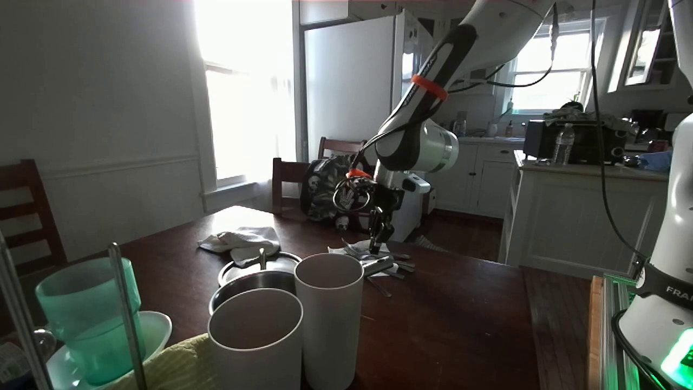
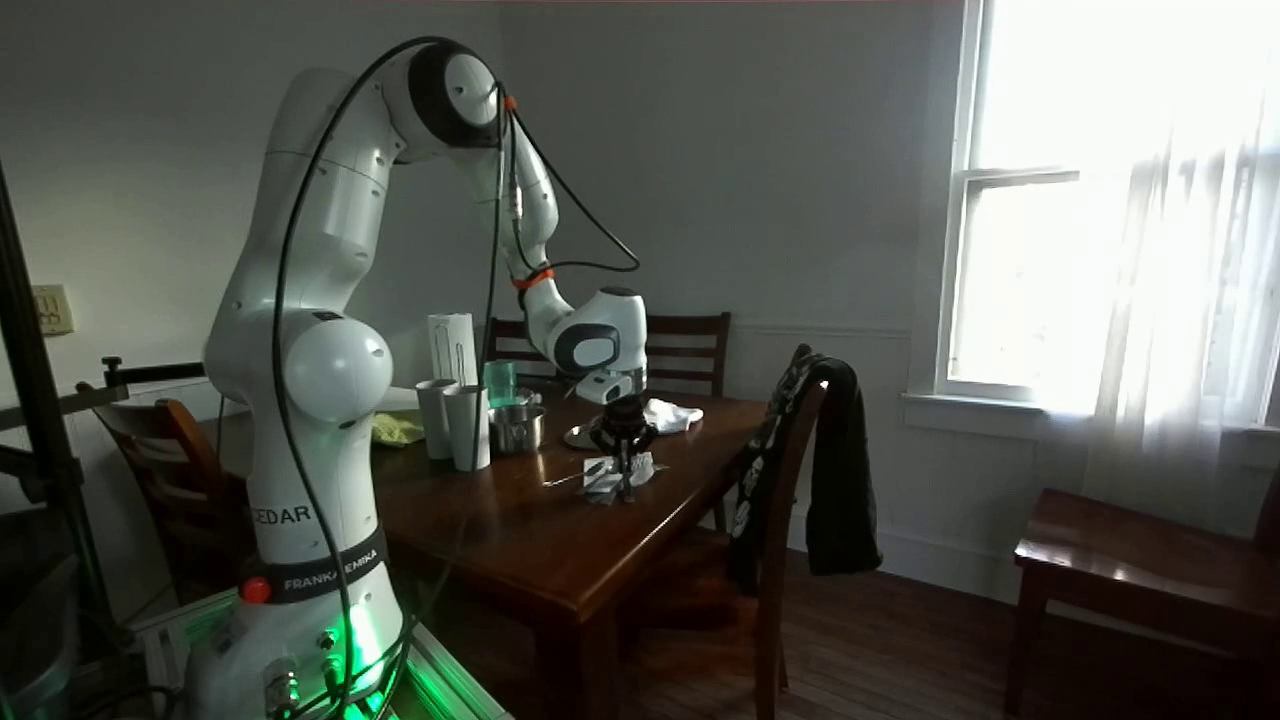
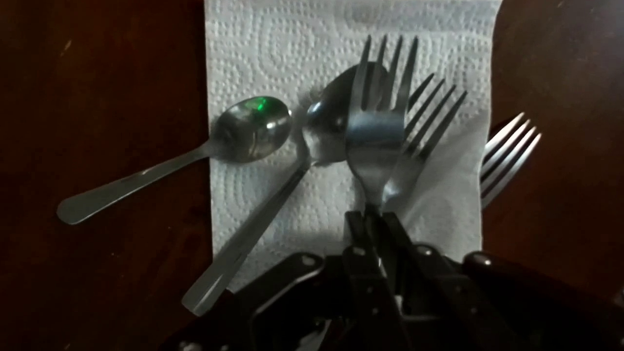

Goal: Pick up the fork from the table and put it on the white serviette

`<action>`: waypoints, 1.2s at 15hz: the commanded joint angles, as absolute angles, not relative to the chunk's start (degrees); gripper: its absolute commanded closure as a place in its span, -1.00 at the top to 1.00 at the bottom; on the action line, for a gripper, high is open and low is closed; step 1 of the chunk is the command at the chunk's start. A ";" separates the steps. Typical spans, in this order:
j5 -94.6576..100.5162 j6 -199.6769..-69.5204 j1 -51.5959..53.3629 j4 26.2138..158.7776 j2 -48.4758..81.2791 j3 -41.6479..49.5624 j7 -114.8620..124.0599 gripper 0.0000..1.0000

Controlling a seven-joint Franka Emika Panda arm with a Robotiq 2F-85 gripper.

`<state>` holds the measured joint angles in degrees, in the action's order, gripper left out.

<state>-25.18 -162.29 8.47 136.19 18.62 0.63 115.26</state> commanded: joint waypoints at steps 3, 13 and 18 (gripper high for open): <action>-24.85 -163.39 9.07 135.73 19.96 1.82 123.23 -0.94; -14.61 -161.29 12.23 137.00 14.99 5.33 122.35 0.71; -3.19 -143.67 11.04 135.12 5.01 3.31 113.38 1.00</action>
<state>-8.69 -154.21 11.61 135.49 12.24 4.44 115.33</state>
